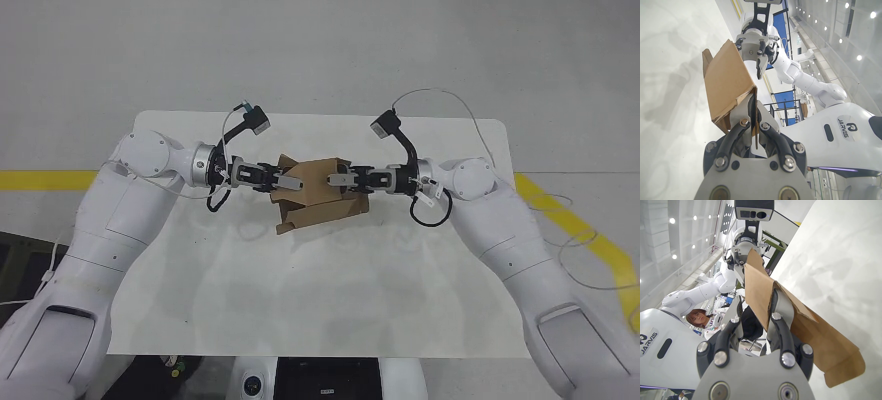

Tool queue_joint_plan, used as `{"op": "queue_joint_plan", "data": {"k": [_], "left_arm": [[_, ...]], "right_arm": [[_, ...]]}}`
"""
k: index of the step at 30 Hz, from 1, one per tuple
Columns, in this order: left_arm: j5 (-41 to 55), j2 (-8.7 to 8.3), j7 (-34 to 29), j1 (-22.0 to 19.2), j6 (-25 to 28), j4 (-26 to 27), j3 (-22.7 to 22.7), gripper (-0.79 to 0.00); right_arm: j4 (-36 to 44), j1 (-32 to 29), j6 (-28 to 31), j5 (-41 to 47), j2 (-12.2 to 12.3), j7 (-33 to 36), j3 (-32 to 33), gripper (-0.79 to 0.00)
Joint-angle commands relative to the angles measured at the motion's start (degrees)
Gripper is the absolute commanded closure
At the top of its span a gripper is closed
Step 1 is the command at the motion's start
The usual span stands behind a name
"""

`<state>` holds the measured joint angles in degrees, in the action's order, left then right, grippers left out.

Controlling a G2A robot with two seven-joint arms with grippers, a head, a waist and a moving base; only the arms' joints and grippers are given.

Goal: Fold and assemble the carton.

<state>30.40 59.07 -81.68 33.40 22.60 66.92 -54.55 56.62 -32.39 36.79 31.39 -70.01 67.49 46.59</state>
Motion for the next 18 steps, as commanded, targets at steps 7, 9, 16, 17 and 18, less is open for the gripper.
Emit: {"op": "queue_joint_plan", "data": {"k": [7,9,16,17,18], "left_arm": [[0.15,-0.23,0.16,-0.22,0.16,-0.1,0.42,0.0],[0.24,-0.29,0.17,-0.27,0.18,-0.22,0.55,0.0],[0.46,-0.41,0.31,-0.46,0.31,-0.36,0.94,0.0],[0.49,-0.43,0.31,-0.47,0.31,-0.39,1.01,0.0],[0.53,-0.44,0.26,-0.49,0.27,-0.35,1.1,0.0]], "right_arm": [[-0.06,0.07,-0.26,1.76,-0.25,0.26,-0.52,-0.268],[-0.11,0.12,-0.38,2.0,-0.35,0.38,-0.8,-0.265],[-0.3,0.55,-0.99,2.68,-0.76,0.99,-1.89,-0.243],[-0.36,0.63,-1.03,2.69,-0.8,1.03,-2.01,-0.228],[-0.42,0.71,-1.05,2.73,-0.84,1.05,-2.11,-0.206]]}}
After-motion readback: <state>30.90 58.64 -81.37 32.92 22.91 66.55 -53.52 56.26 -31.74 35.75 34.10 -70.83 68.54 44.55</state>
